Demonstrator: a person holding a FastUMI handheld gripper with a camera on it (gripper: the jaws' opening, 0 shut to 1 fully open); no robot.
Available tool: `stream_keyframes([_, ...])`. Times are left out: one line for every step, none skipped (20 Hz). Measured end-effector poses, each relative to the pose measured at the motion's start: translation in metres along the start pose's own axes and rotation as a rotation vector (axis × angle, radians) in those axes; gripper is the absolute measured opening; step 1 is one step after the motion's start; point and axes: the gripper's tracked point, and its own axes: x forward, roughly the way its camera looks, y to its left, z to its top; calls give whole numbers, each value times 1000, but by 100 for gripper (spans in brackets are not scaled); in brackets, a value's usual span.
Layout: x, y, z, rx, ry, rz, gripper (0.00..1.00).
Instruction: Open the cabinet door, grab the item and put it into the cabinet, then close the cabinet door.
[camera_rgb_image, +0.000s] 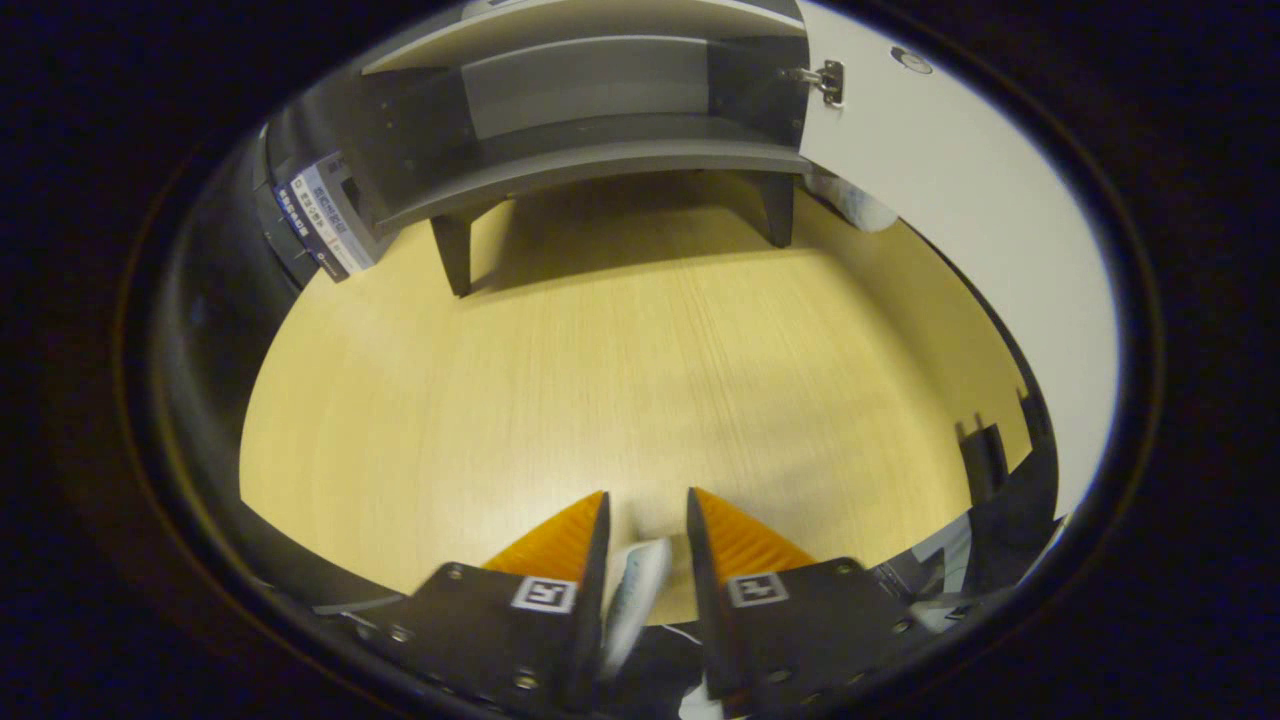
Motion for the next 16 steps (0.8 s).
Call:
stream_keyframes([4, 2, -1, 9, 10, 1, 40])
stream_keyframes([4, 3, -5, 3, 30, 1, 29])
stream_keyframes([6, 0, 4, 21, 11, -22, 29])
stream_keyframes([12, -3, 3, 7, 11, -43, 19])
stream_keyframes([9, 2, 2, 4, 15, -26, 19])
stream_keyframes([6, 7, 2, 11, 23, -1, 19])
stream_keyframes([3, 8, 5, 13, 19, 6, 19])
stream_keyframes([-3, 9, 12, 15, 6, 12, 19])
stream_keyframes([-11, 11, 21, 21, -7, 25, 19])
stream_keyframes([-18, 14, 31, 30, -21, 43, 19])
stream_keyframes([-27, 16, 41, 40, -34, 61, 19])
stream_keyframes([-36, 17, 54, 45, -49, 72, 19])
stream_keyframes([-46, 17, 67, 45, -66, 81, 19])
stream_keyframes([-56, 18, 80, 43, -87, 91, 19])
stream_keyframes([-66, 17, 92, 41, -108, 102, 19])
stream_keyframes([-78, 19, 104, 42, -121, 118, 19])
